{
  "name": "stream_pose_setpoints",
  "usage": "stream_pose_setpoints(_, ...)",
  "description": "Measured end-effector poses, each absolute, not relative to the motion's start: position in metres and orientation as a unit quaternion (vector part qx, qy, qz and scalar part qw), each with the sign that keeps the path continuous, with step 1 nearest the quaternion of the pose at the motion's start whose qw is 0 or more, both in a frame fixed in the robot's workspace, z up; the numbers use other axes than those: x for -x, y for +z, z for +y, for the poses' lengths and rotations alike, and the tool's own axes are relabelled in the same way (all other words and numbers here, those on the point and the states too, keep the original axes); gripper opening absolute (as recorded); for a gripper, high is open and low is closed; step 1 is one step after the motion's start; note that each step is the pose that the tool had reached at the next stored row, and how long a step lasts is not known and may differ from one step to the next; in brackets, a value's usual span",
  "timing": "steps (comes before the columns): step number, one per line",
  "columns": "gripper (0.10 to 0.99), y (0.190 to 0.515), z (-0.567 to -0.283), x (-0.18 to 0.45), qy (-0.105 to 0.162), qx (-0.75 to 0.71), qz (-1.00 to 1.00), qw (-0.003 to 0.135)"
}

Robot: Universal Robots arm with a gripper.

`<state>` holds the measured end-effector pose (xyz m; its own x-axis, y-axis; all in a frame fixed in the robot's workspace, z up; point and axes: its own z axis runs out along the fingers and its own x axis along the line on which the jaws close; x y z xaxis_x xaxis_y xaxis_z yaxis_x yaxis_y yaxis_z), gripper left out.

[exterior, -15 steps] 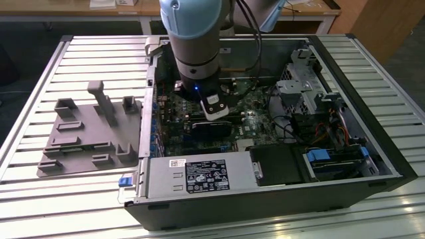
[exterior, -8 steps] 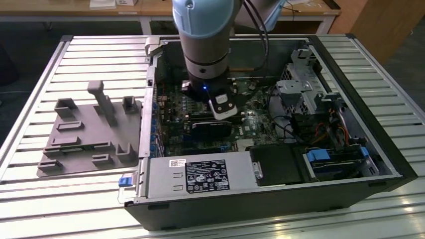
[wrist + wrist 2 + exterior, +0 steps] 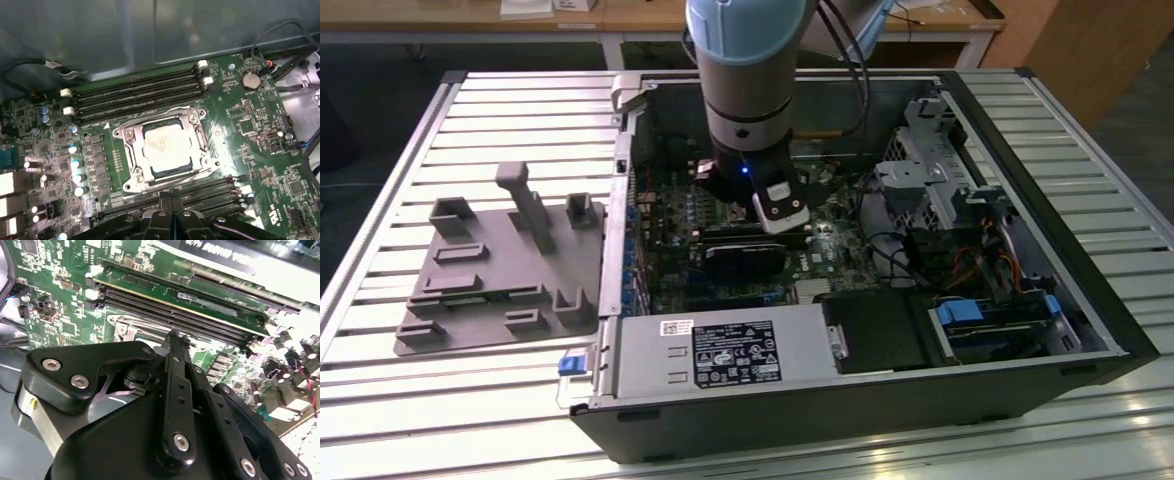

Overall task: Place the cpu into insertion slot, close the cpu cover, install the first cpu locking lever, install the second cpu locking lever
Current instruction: 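Install the second cpu locking lever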

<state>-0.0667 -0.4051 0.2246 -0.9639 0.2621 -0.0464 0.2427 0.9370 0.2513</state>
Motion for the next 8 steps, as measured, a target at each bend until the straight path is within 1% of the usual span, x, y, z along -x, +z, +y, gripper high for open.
stream_pose_setpoints(8,0.102,0.225,-0.389,0.061,0.104,-0.128,0.985,0.042)
